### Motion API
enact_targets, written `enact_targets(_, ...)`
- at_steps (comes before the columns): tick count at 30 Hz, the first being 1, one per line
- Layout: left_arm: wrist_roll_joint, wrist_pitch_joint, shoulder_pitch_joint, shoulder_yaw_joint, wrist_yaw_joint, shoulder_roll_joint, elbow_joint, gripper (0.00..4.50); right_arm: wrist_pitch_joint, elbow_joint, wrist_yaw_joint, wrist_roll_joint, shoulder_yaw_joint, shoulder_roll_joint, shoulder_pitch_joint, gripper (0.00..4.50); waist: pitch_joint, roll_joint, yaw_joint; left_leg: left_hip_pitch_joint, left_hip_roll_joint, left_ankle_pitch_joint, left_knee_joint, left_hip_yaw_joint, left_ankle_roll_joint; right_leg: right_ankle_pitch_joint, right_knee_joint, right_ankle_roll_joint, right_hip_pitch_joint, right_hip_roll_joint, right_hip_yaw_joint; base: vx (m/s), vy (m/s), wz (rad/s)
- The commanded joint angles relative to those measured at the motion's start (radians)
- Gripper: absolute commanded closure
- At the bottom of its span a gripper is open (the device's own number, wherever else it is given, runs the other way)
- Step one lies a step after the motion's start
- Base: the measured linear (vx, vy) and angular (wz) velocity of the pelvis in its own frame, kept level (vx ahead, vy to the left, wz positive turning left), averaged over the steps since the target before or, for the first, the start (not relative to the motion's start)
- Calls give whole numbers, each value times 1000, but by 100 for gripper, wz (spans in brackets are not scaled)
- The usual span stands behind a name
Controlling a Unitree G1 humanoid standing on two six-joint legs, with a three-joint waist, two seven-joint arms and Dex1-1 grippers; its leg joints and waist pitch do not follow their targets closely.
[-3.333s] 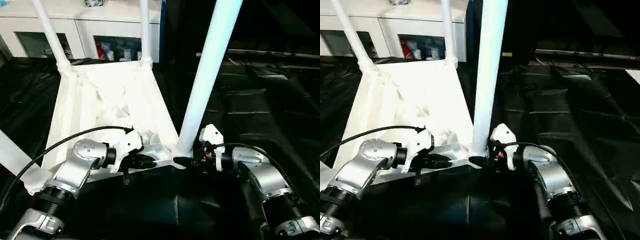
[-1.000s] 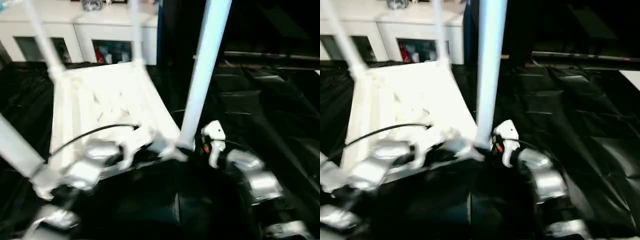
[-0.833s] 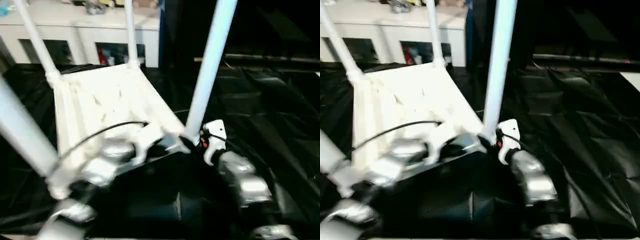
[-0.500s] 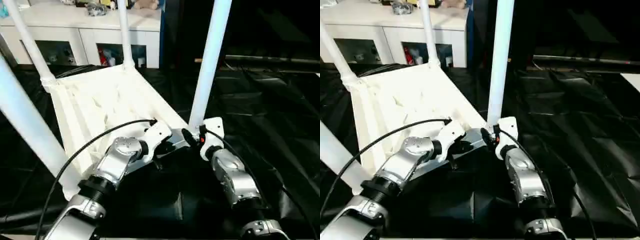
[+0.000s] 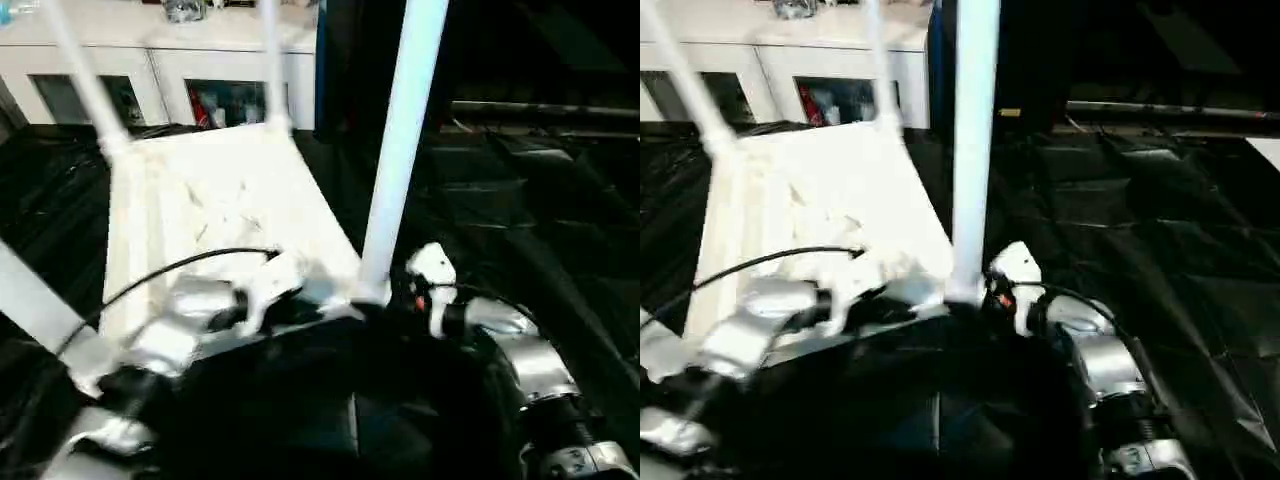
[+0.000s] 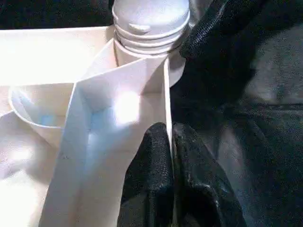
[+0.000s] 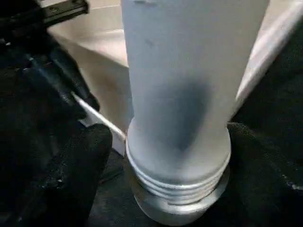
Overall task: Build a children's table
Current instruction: Rotate leg to tighten
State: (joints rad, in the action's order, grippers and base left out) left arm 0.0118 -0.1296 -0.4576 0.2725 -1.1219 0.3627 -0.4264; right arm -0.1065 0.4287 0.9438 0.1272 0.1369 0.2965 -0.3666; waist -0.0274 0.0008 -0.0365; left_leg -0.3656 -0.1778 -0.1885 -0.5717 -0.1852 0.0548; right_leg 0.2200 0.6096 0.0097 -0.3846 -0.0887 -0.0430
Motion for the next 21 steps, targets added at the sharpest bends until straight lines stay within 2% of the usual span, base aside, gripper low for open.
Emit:
enact_targets(1,-8,-8,37,29,-26,0,-24,450,-10,-21,39,12,22,6,-16,53,37,-14,-1,6,-54,-195,64,14,-82,126,-75,-255,33,-53,39,0,0,0)
enact_targets(4,-23,-10,55,23,-64,27,-2,450,-14,-9,63,19,23,20,-28,53,38,-15,0,2,-53,-187,64,15,-81,119,-71,-255,37,-54,38,0,0,0)
enact_targets(5,-27,-10,60,20,-71,33,4,450,-17,-7,67,27,22,22,-31,78,39,-13,-1,5,-53,-179,63,14,-83,111,-71,-255,36,-55,38,0,0,0)
enact_targets(8,-33,-13,65,17,-75,39,11,450,-18,-5,73,42,21,20,-35,91,40,-17,-2,5,-53,-148,59,13,-96,69,-66,-266,37,-55,38,0,0,0)
enact_targets(9,-36,-14,67,17,-77,40,14,450,-19,-4,77,46,22,19,-35,116,40,-17,-2,5,-52,-142,59,12,-99,58,-65,-268,37,-54,38,0,0,0)
enact_targets(14,-42,-14,74,18,-84,44,17,450,-17,0,100,37,23,11,-29,159,39,-19,-3,4,-51,-150,58,11,-99,77,-66,-265,38,-54,38,0,0,0)
enact_targets(19,-41,-14,75,21,-82,45,19,450,-17,0,100,37,26,10,-27,175,40,-18,-2,5,-51,-143,58,12,-94,66,-64,-266,39,-53,38,0,0,0)
enact_targets(21,-13,-15,60,21,-20,17,-8,450,-11,16,30,29,18,-13,-19,176,40,-17,1,5,-52,-141,57,10,-93,60,-65,-269,37,-53,39,0,0,0)
